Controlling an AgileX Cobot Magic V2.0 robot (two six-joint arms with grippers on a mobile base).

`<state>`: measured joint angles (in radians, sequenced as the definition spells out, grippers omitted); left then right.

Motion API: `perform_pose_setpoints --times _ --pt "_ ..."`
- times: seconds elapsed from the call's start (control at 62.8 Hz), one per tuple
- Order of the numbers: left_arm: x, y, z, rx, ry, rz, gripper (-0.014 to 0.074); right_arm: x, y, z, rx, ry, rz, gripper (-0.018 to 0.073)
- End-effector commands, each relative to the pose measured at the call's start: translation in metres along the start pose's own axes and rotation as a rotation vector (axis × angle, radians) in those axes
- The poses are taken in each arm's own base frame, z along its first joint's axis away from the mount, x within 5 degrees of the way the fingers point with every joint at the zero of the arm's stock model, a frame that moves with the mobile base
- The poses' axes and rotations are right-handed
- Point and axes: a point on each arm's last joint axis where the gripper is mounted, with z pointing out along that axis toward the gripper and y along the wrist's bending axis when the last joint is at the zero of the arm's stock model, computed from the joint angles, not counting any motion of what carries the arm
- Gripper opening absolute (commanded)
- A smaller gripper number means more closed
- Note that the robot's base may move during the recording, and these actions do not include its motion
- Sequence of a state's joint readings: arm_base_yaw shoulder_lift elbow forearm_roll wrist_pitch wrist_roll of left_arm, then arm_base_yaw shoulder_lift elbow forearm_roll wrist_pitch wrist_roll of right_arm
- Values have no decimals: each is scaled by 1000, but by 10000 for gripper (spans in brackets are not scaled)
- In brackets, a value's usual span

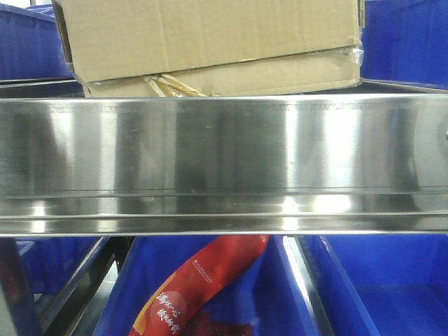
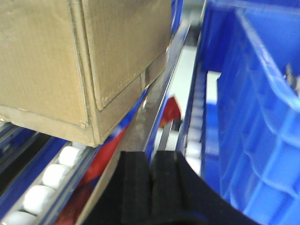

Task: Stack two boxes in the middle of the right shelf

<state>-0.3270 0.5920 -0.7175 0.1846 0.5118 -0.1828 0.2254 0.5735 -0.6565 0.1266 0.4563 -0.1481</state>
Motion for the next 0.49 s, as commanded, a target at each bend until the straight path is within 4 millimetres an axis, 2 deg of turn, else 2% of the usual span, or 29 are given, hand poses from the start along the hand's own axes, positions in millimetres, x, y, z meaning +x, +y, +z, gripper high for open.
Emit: perform_pose_setpoints --times 0.0,0.239,0.478 --pt "8 -1 -11 24 -122 -15 -111 10 -1 -5 23 -89 -17 -153" --pt "17 0 -25 39 -210 -28 -111 16 -1 -8 27 -114 -17 -153" --pt "16 0 -27 40 -220 -28 -111 16 -1 -8 27 -114 -17 -153"
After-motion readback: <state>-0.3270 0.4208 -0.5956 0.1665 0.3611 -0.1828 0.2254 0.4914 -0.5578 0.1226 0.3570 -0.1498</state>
